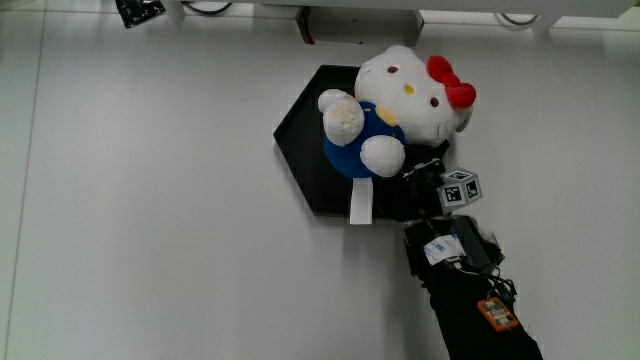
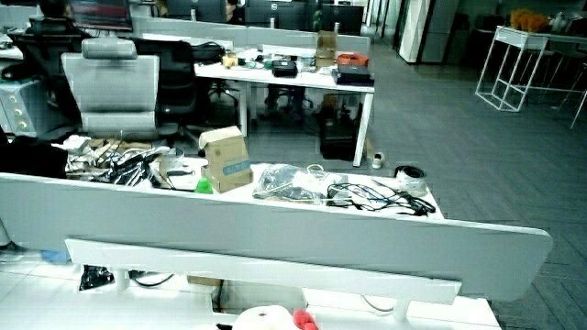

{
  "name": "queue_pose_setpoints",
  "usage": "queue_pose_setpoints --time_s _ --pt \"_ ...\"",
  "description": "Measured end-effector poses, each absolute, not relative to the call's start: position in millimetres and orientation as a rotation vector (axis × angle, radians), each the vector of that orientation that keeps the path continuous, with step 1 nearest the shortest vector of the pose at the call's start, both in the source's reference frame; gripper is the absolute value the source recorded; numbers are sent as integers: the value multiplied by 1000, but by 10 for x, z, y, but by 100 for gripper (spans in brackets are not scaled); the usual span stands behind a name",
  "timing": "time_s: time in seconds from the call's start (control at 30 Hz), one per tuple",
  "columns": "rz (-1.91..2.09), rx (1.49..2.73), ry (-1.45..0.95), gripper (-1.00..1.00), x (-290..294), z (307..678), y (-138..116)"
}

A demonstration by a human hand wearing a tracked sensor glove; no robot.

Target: Place hello kitty into plate

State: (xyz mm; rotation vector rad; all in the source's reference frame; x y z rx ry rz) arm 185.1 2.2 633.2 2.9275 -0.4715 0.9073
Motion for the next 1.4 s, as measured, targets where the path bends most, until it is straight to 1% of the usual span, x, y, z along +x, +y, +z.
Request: queue_pose_setpoints --time_s 0.1,0.17,0.2,0.27,0.33,0.37,0.43,0.47,0.5,0.6,0.73,0.9,0.93,1.1,1.13,1.3,1.4 --pt "781 2922 -471 0 1759 6417 35" --pt "729 2882 -471 0 1691 6399 39" --pt "660 2872 -473 0 1673 6466 36" --pt "590 2827 -496 0 1582 6467 33" --pt "503 2812 -522 0 1505 6500 47" --pt "456 2826 -525 0 1492 6521 62" --pt "523 2777 -496 0 1497 6531 54" --pt "483 2791 -506 -5 1491 6524 43" --pt "460 2777 -509 -10 1497 6551 20" --pt "501 2721 -528 -25 1468 6471 -16" --pt "521 2643 -545 -45 1453 6495 -25" --pt "554 2659 -556 -70 1502 6498 5" --pt "575 2665 -557 -75 1503 6439 18" --pt "564 2685 -626 -100 1486 6395 59" --pt "530 2694 -644 -100 1486 6408 69" --pt "501 2650 -698 -100 1451 6362 108" --pt "470 2591 -746 -100 1420 6361 107"
